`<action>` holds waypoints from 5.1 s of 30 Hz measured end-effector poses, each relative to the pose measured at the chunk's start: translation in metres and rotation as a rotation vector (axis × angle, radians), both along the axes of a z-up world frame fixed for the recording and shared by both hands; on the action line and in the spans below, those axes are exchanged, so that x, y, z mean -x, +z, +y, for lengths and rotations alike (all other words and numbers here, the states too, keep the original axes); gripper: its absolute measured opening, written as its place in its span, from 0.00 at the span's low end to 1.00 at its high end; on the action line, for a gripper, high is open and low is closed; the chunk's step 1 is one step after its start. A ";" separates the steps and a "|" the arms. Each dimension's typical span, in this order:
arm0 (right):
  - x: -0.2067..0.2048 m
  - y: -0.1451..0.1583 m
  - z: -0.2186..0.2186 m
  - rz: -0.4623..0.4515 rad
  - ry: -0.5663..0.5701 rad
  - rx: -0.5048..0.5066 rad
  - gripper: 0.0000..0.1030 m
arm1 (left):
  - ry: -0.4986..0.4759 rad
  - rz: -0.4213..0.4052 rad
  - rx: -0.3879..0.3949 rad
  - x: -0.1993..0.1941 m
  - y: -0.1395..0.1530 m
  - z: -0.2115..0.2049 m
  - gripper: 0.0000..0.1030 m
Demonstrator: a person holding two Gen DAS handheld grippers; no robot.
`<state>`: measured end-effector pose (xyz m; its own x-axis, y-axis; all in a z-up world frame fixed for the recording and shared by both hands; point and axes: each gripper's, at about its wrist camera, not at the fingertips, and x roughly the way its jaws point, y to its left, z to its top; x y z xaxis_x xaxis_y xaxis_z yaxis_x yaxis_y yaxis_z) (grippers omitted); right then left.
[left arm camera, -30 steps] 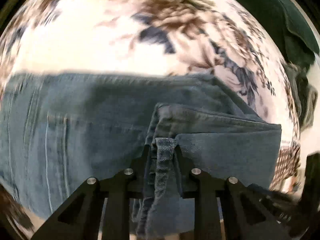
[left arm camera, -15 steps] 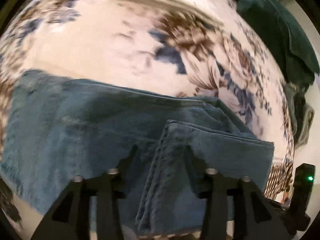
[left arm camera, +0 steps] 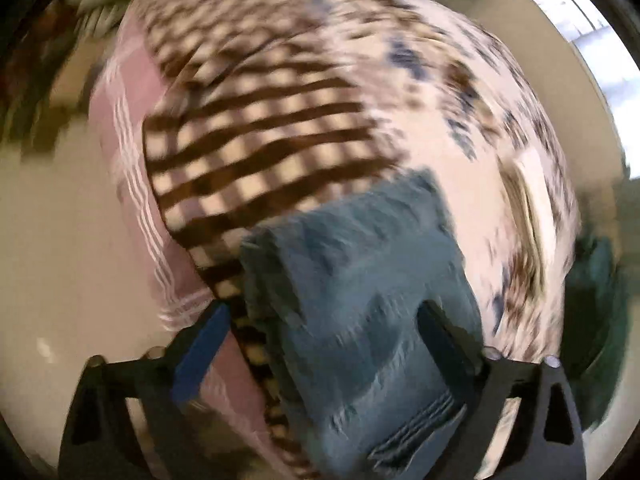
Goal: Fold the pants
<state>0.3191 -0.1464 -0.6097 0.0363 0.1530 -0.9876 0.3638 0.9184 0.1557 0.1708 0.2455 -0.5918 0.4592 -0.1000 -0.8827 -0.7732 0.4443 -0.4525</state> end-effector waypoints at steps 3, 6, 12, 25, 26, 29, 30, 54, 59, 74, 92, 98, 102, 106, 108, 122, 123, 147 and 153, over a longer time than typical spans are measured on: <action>-0.011 0.001 0.018 -0.007 0.065 0.023 0.79 | 0.035 -0.034 0.044 -0.004 -0.021 0.020 0.56; -0.019 -0.001 0.032 -0.006 0.122 0.047 0.79 | 0.006 -0.074 0.028 -0.006 -0.024 0.025 0.36; -0.027 -0.009 0.040 0.019 0.122 0.071 0.79 | -0.121 -0.210 -0.141 0.007 0.024 -0.008 0.23; -0.025 -0.016 0.042 0.041 0.074 0.060 0.79 | -0.063 -0.193 0.071 -0.010 -0.051 0.033 0.49; -0.024 -0.017 0.042 0.043 0.074 0.059 0.79 | -0.071 -0.190 0.058 -0.012 -0.050 0.032 0.47; -0.027 -0.017 0.034 0.044 0.073 0.061 0.79 | -0.116 -0.204 -0.035 -0.015 -0.028 0.020 0.31; -0.026 -0.018 0.032 0.043 0.072 0.068 0.79 | -0.132 -0.213 -0.067 -0.015 -0.019 0.016 0.27; 0.044 0.001 -0.108 -0.035 -0.016 0.069 0.91 | -0.823 -0.303 -0.291 -0.035 0.146 -0.273 0.18; 0.061 0.007 -0.193 -0.044 -0.103 0.082 0.91 | -0.962 -0.267 -0.258 -0.040 0.119 -0.360 0.18; 0.115 -0.018 -0.361 -0.045 -0.396 -0.064 0.91 | -1.250 -0.030 -0.256 -0.041 -0.006 -0.490 0.18; 0.042 -0.006 -0.250 -0.172 -0.126 -0.540 0.91 | -0.910 -0.092 -0.287 -0.067 0.117 -0.362 1.00; 0.003 -0.040 -0.201 -0.158 0.024 -0.502 0.88 | -0.768 0.068 -0.326 -0.065 0.075 -0.288 1.00; 0.000 -0.034 -0.187 -0.170 0.057 -0.360 0.23 | -0.729 0.112 -0.334 -0.054 0.062 -0.270 1.00; 0.028 0.009 -0.202 -0.212 0.018 -0.405 0.15 | -0.718 0.113 -0.323 -0.051 0.062 -0.263 1.00; 0.048 0.035 -0.209 -0.231 0.005 -0.400 0.15 | -0.731 0.112 -0.326 -0.054 0.062 -0.264 1.00; 0.081 -0.019 -0.280 -0.042 -0.227 -0.446 0.47 | -0.889 0.088 -0.180 -0.116 0.016 -0.311 1.00; 0.082 -0.018 -0.285 -0.066 -0.242 -0.461 0.63 | -0.890 0.087 -0.162 -0.121 0.012 -0.312 1.00; 0.112 -0.002 -0.282 -0.002 -0.174 -0.469 0.17 | -0.954 0.052 0.053 -0.154 0.003 -0.316 0.92; 0.113 -0.041 -0.290 0.057 -0.199 -0.419 0.36 | -1.015 0.145 -0.044 -0.159 -0.037 -0.336 0.83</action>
<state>0.2060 -0.4366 -0.6506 0.0528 0.5350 -0.8432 0.5452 0.6920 0.4732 0.3295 -0.0906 -0.6284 0.0650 -0.3482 -0.9352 -0.0690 0.9333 -0.3523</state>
